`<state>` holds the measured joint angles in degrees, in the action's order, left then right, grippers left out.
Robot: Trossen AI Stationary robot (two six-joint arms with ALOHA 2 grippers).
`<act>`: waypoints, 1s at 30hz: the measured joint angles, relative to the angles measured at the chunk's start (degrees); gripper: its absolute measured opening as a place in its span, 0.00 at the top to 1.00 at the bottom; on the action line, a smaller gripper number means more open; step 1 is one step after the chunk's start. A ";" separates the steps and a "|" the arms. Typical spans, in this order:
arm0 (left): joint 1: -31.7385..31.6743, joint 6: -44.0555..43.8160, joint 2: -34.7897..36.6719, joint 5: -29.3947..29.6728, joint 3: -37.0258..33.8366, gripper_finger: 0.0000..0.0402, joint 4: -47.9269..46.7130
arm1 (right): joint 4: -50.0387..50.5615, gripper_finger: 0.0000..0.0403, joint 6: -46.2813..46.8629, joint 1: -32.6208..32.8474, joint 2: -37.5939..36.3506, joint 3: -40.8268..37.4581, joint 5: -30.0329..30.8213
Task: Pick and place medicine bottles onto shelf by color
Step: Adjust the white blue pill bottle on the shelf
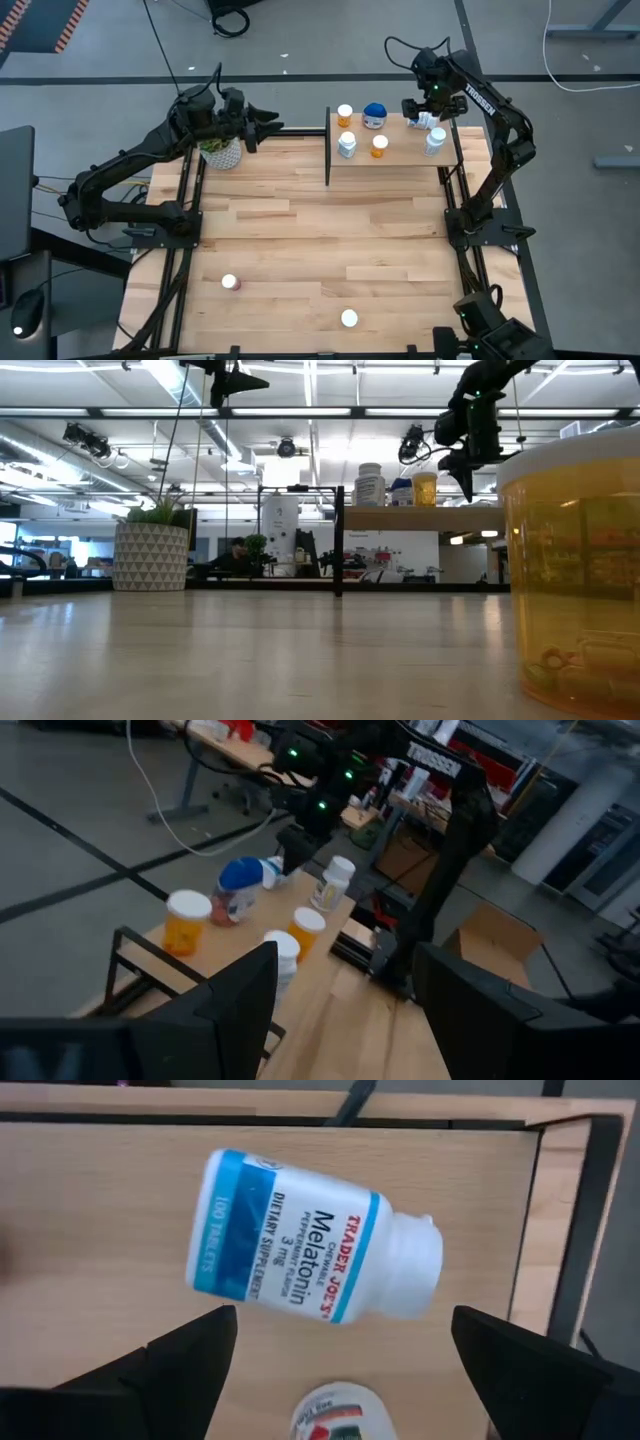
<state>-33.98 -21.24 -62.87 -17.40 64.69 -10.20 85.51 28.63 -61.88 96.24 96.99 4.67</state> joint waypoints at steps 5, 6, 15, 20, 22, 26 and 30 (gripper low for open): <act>0.00 1.80 0.00 -0.36 0.00 0.40 -0.41 | -2.23 0.06 0.00 0.00 0.00 -1.66 -0.24; 0.00 1.96 0.00 -0.32 0.00 0.40 -0.41 | -2.39 0.06 -0.59 0.00 0.00 -1.66 -0.23; 0.00 2.80 0.00 -0.26 0.00 0.41 -0.41 | -3.42 0.06 -6.85 0.02 -0.02 -0.27 -0.16; 0.02 2.41 0.00 -0.25 0.00 0.42 -0.41 | -3.12 0.06 -10.12 -0.59 -0.06 4.93 3.52; 0.00 2.46 0.00 -0.22 0.00 0.42 -0.40 | -3.56 0.06 -11.39 -1.19 -0.06 6.28 6.70; -0.37 2.44 0.00 0.35 0.00 0.42 -0.41 | -6.66 0.07 -9.35 -3.34 -0.08 5.83 7.28; -0.37 2.26 0.00 2.64 -0.02 0.42 -0.39 | -6.62 0.08 -4.09 -4.59 -0.02 3.17 4.62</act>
<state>-34.35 -18.98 -62.87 -14.75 64.66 -10.60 78.89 24.54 -66.47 96.23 100.15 9.29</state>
